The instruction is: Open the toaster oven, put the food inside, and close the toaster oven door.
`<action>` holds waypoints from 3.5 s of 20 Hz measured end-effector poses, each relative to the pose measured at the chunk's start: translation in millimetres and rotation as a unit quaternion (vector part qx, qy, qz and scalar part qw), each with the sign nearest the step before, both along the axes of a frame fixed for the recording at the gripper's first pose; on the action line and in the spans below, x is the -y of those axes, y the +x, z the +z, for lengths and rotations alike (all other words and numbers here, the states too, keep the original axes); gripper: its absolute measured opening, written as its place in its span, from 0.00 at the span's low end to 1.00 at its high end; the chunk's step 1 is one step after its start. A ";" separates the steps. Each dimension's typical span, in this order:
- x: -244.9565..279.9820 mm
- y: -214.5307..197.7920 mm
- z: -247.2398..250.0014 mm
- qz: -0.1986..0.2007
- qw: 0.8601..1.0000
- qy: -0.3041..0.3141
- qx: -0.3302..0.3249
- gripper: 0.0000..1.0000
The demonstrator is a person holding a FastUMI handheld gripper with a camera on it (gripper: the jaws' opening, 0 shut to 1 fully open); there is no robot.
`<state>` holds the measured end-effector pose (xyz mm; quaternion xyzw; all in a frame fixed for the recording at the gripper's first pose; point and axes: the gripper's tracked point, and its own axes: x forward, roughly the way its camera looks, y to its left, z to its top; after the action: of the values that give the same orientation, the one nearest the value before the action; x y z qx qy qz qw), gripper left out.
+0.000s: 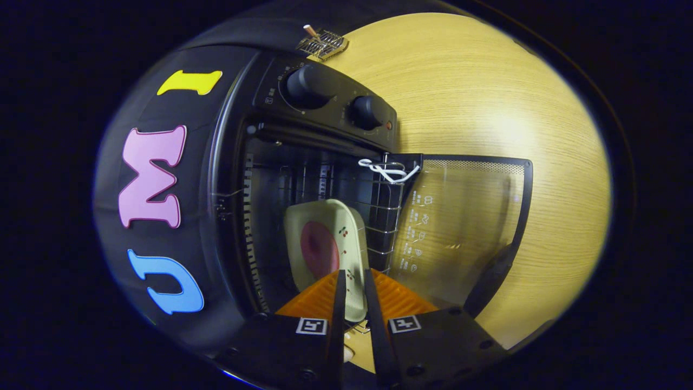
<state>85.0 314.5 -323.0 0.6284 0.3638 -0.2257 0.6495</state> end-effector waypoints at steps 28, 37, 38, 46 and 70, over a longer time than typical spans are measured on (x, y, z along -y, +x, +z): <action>17.4 -167.0 -52.7 0.571 0.743 -0.348 0.031 1.00; 16.0 -133.7 -71.2 0.537 0.759 -0.368 0.002 1.00; 15.1 -135.9 -72.3 0.538 0.759 -0.365 -0.003 0.99; 16.4 -136.1 -48.1 0.526 0.761 -0.379 0.043 1.00; 45.3 -91.9 107.6 0.438 0.719 -0.487 0.233 1.00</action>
<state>-6.9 269.1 -215.4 0.0288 0.2753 0.0913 0.9566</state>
